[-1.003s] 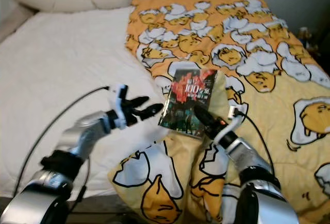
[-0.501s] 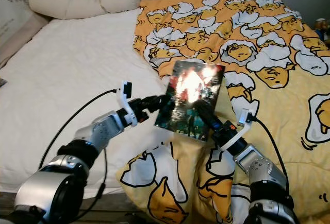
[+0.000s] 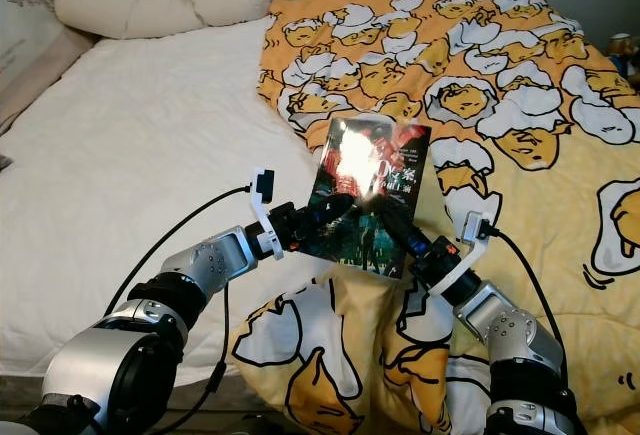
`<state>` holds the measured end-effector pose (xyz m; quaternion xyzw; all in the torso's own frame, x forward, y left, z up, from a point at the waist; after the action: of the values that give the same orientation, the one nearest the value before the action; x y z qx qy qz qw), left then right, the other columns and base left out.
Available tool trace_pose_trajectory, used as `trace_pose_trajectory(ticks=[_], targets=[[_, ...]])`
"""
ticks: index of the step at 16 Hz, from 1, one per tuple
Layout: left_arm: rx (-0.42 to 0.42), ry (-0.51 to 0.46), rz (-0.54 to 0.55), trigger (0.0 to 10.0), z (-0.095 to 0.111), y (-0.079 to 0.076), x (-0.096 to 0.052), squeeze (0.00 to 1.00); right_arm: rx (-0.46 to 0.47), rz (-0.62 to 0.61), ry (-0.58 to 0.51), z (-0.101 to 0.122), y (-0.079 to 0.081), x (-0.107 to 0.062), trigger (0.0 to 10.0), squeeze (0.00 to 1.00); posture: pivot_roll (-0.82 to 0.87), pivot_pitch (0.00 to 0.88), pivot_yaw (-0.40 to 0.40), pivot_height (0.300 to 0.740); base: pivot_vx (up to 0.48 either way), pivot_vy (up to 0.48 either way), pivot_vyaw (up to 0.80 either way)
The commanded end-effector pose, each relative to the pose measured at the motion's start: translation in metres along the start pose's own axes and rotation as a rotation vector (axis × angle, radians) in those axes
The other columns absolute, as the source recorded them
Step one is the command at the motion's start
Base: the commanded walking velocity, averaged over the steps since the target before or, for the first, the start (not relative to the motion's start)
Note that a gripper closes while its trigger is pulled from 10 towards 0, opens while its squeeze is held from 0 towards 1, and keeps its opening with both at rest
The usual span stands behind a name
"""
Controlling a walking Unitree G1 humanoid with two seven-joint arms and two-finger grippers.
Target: Clean up the room
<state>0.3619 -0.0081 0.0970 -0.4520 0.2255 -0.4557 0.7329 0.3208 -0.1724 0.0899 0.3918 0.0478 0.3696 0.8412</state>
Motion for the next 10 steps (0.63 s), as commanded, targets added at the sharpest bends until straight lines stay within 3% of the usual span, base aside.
trace_pose_trajectory(ticks=[1, 4, 10], targets=[[-0.003, 0.014, 0.016, 0.0, 0.001, 0.004, -0.005, 0.0, -0.015, 0.052, -0.027, 0.008, 0.01, 0.011, 0.0, 0.0, -0.16, 0.0, 0.192, 0.74, 0.0, 0.0, 0.0], [-0.01, 0.025, 0.027, 0.0, 0.0, 0.008, -0.011, 0.0, -0.014, 0.06, -0.025, 0.008, 0.01, 0.013, 0.0, 0.0, -0.16, 0.0, 0.185, 0.74, 0.0, 0.0, 0.0], [-0.028, -0.004, -0.04, 0.0, 0.008, 0.001, -0.016, 0.0, -0.026, 0.058, -0.017, 0.01, 0.009, 0.014, 0.0, 0.0, -0.16, 0.0, 0.177, 0.74, 0.0, 0.0, 0.0]])
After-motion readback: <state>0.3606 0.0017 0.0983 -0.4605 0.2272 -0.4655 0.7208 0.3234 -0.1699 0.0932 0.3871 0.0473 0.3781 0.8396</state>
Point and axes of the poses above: a point about 5 cm out from each wrist's last joint towards the gripper, its own x axis pointing out of the wrist towards the gripper, its own z axis along the axis of the wrist's last joint, y = z × x, the point moved 6 cm from there along x, pointing out of the wrist towards the gripper, and after that the axes turned 10 degrees about -x, right-handed, at the moved point
